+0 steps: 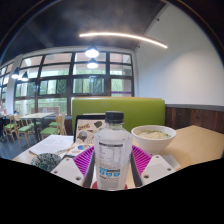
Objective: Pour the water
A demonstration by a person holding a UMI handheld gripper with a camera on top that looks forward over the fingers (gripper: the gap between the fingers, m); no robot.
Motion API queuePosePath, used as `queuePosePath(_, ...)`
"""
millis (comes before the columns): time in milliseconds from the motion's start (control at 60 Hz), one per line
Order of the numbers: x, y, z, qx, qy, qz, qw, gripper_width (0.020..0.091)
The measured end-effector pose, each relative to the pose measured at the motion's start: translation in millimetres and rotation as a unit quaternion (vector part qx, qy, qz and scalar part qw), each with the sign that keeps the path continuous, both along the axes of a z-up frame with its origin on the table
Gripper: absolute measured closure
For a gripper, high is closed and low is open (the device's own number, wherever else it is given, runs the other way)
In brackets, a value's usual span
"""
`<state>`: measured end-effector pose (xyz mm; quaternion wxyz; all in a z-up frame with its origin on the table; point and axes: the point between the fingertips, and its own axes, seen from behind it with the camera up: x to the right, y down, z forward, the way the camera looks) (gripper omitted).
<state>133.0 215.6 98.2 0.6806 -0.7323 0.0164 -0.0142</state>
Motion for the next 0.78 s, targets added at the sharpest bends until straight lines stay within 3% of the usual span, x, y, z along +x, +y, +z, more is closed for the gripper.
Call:
queuePosePath(100, 6, -1, -5, -0.030, -0.010, 0.006, 0.999, 0.0252)
queuePosePath(300, 7, -46, 23, -0.024, 0.007, 0.012, 1.000, 0.0258)
queuePosePath(783, -67, -299, 73, -0.028, 0.018, 0.078, 0.996, 0.0270)
